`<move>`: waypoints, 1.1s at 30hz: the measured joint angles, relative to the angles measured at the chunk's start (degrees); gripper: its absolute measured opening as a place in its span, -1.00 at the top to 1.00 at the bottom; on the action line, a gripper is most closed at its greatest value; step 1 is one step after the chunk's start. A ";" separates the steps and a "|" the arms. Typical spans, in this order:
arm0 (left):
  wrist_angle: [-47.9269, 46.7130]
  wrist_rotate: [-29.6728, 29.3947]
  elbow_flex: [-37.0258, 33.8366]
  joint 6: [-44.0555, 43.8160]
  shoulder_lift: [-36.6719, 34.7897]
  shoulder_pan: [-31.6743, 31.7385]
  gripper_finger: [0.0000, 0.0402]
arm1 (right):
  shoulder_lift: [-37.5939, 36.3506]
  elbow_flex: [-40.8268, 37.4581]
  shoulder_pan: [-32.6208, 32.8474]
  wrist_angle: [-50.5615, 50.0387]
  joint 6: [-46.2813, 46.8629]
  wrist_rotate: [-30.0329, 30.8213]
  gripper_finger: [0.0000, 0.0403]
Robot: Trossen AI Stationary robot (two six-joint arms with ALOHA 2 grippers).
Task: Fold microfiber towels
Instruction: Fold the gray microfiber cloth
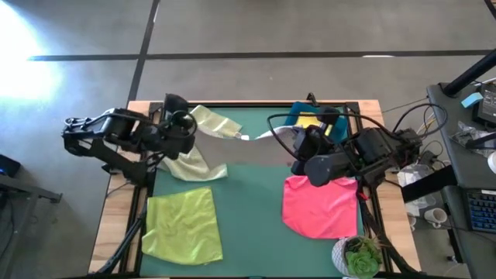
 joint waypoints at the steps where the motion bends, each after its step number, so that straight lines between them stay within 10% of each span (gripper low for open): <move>1: -0.01 -0.35 0.16 0.89 0.22 0.63 1.00 | 0.02 -0.13 -0.02 0.00 -1.07 0.01 0.96; 6: -0.07 2.27 0.68 -2.21 0.72 1.14 1.00 | 0.03 -1.91 0.83 0.05 3.33 -6.58 0.96; 11: 0.06 27.16 -1.65 -18.02 0.57 -0.05 1.00 | 0.03 -9.17 4.15 2.09 15.66 -15.95 0.96; 16: 0.51 38.79 -9.90 -26.96 0.59 -5.18 1.00 | 0.16 -20.36 8.27 9.30 26.52 -24.40 0.96; 33: 25.06 48.13 -29.04 -55.71 1.15 -22.45 1.00 | -0.03 -48.04 21.67 56.74 37.73 -39.53 0.96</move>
